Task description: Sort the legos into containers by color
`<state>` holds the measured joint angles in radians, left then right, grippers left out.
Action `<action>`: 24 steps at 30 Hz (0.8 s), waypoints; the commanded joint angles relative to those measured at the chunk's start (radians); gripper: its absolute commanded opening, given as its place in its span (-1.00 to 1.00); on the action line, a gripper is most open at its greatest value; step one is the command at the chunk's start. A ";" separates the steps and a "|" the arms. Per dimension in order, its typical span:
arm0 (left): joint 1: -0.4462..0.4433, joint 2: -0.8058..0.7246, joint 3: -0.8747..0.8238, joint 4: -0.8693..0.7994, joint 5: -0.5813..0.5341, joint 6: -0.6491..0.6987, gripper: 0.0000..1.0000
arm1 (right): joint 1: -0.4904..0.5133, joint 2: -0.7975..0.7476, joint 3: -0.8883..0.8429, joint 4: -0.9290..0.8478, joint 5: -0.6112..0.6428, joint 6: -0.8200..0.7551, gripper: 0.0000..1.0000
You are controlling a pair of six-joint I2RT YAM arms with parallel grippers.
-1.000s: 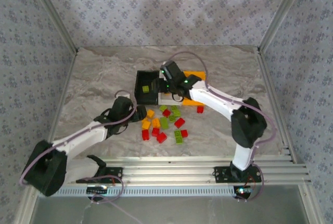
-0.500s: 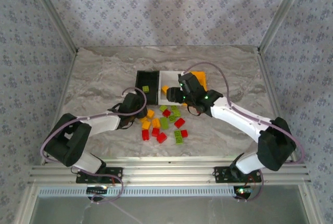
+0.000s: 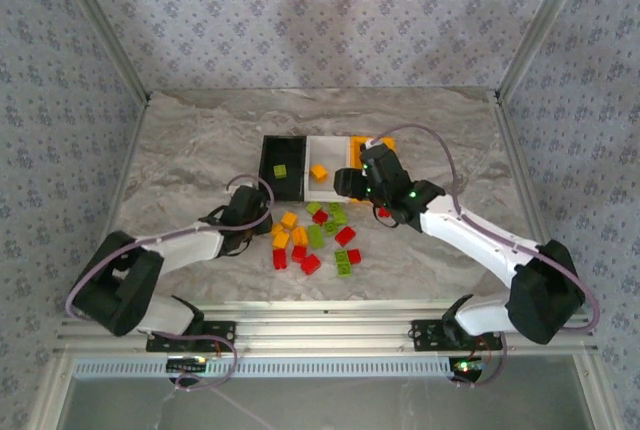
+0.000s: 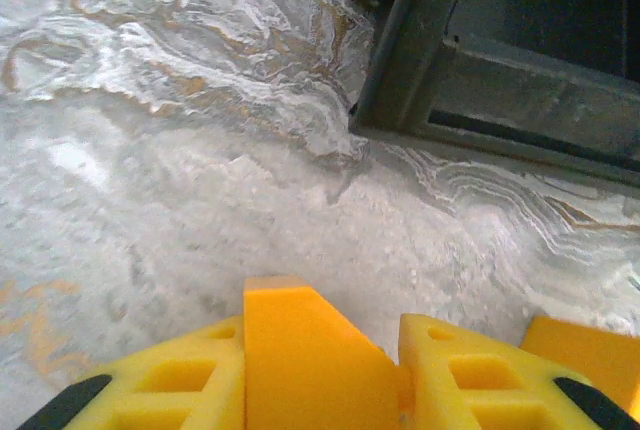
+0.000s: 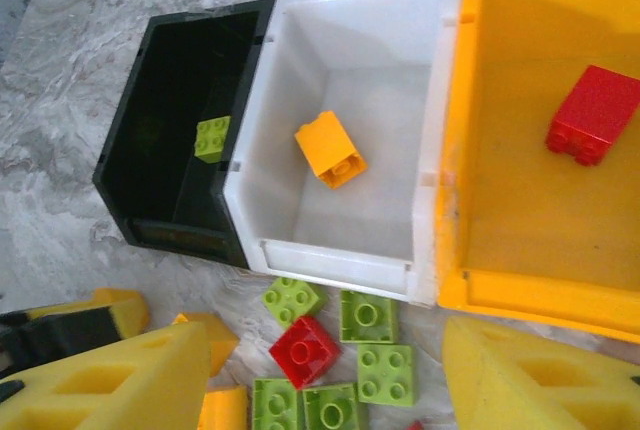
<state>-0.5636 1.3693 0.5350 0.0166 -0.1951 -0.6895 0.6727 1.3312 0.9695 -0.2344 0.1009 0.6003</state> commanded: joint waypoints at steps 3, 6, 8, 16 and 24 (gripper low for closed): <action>-0.037 -0.137 0.070 -0.157 0.025 0.009 -0.47 | -0.044 -0.075 -0.084 -0.004 0.031 0.050 0.28; -0.101 -0.131 0.164 -0.187 0.017 0.027 -0.47 | -0.072 -0.124 -0.159 -0.006 0.038 0.069 0.28; -0.134 -0.081 0.248 -0.182 0.019 0.042 -0.47 | -0.092 -0.159 -0.207 -0.011 0.041 0.082 0.28; -0.187 0.292 0.655 -0.212 0.036 0.130 -0.48 | -0.123 -0.266 -0.339 -0.075 0.058 0.111 0.28; -0.186 0.561 0.922 -0.286 0.031 0.170 -0.46 | -0.136 -0.374 -0.406 -0.114 0.055 0.129 0.28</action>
<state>-0.7483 1.8904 1.3891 -0.2131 -0.1684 -0.5529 0.5419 0.9924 0.5800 -0.3138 0.1356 0.7082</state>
